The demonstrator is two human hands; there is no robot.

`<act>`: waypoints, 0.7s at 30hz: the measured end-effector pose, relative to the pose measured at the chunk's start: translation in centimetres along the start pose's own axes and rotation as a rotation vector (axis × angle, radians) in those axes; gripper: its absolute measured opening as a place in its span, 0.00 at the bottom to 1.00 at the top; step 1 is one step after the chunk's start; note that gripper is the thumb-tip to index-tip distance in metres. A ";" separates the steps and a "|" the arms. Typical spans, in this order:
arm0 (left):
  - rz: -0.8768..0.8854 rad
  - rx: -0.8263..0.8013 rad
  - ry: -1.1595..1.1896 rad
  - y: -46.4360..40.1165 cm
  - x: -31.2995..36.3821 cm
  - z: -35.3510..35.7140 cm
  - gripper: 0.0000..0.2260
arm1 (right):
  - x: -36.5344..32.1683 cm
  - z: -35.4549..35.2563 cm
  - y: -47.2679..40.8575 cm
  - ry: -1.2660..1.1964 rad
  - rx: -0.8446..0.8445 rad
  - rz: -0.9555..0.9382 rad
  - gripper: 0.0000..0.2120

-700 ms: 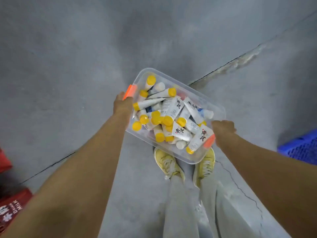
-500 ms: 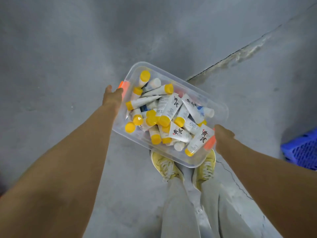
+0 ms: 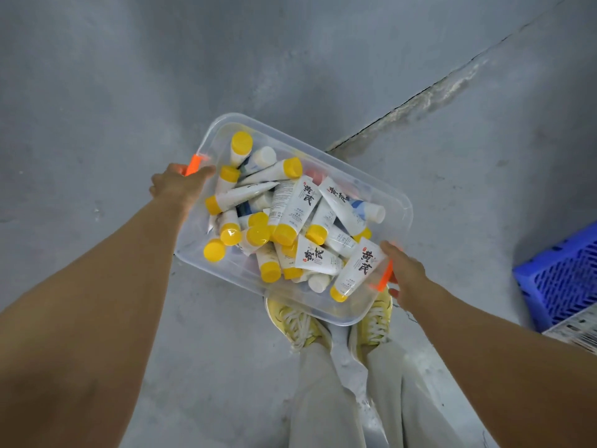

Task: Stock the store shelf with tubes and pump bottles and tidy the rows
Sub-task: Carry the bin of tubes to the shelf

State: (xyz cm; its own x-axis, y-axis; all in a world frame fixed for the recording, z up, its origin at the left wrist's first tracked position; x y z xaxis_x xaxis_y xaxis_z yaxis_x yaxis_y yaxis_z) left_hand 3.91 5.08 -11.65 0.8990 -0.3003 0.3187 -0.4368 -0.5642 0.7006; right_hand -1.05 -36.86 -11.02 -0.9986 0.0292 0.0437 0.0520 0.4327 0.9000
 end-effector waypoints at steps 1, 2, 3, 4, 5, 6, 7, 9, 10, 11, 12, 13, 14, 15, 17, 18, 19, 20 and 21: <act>0.016 -0.002 0.051 0.3 -0.1 0.5 0.29 | 0.4 0.3 0.0 -0.041 -0.058 0.036 0.23; 0.044 -0.002 0.083 0.6 -0.1 0.6 0.27 | 0.7 0.5 0.2 -0.063 -0.095 0.056 0.22; 0.069 -0.010 0.082 0.8 -0.1 0.6 0.24 | 0.8 0.5 0.5 -0.056 -0.107 0.055 0.21; 0.078 -0.020 0.090 1.1 -0.1 0.3 0.23 | 0.7 0.4 0.6 -0.047 -0.104 0.039 0.20; 0.064 -0.033 0.104 1.5 -0.1 0.1 0.21 | 0.5 0.2 0.9 -0.029 -0.093 0.024 0.19; 0.051 -0.046 0.126 1.9 -0.1 -0.3 0.18 | 0.0 0.0 1.1 -0.008 -0.086 0.005 0.18; 0.027 -0.054 0.151 2.3 -0.2 -0.6 0.14 | -0.7 -0.3 1.4 0.016 -0.077 -0.016 0.17; -0.049 -0.057 0.218 3.6 -1.1 -1.1 0.13 | -2.6 -0.8 2.3 0.069 -0.063 -0.055 0.14; -0.090 -0.063 0.243 4.4 -1.8 -1.2 0.16 | -3.5 -1.1 2.9 0.100 -0.057 -0.072 0.13; -0.132 -0.069 0.268 5.5 -2.5 -1.3 0.20 | -4.3 -1.5 3.2 0.125 -0.053 -0.094 0.13; -0.176 -0.065 0.289 6.8 -3.1 -1.6 0.24 | -5.0 -1.9 3.9 0.142 -0.053 -0.118 0.13; -0.218 -0.060 0.313 8.2 -3.7 -1.8 0.26 | -5.7 -2.4 4.5 0.153 -0.044 -0.145 0.14; -0.264 -0.059 0.344 9.7 -4.2 -2.0 0.27 | -6.3 -3.0 5.4 0.171 -0.030 -0.166 0.14; -0.304 -0.058 0.379 11.2 -4.6 -2.3 0.28 | -6.7 -3.7 6.2 0.192 -0.025 -0.181 0.15; -0.352 -0.057 0.435 14.4 -4.6 -3.0 0.28 | -7.7 -5.4 8.0 0.230 -0.022 -0.210 0.15; -0.367 -0.057 0.458 16.2 -4.2 -3.4 0.28 | -8.2 -6.3 9.1 0.247 -0.021 -0.229 0.16; -0.378 -0.060 0.484 17.8 -3.8 -4.0 0.27 | -8.7 -7.3 10.3 0.265 -0.024 -0.243 0.17; -0.388 -0.070 0.510 19.5 -3.2 -4.6 0.27 | -9.1 -8.4 11.6 0.280 -0.024 -0.257 0.18; -0.399 -0.078 0.532 21.3 -2.6 -5.2 0.27 | -9.5 -9.5 13.0 0.291 -0.022 -0.276 0.18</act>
State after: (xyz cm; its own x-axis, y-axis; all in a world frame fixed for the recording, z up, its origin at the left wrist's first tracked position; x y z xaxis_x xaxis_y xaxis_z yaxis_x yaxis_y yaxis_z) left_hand -7.54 -2.14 5.73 0.8925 0.3511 0.2831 -0.0824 -0.4902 0.8677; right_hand 9.09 -40.06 4.39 -0.9355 -0.3434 -0.0829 -0.2155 0.3688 0.9042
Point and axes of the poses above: each hand's wrist, its own y-axis away from the middle knuckle, its own z-axis out of the palm, x = y × z, the point moved 4 cm from there along -y, towards the middle knuckle, and after that the axes turned 8 degrees about z, right-handed, at the moved point
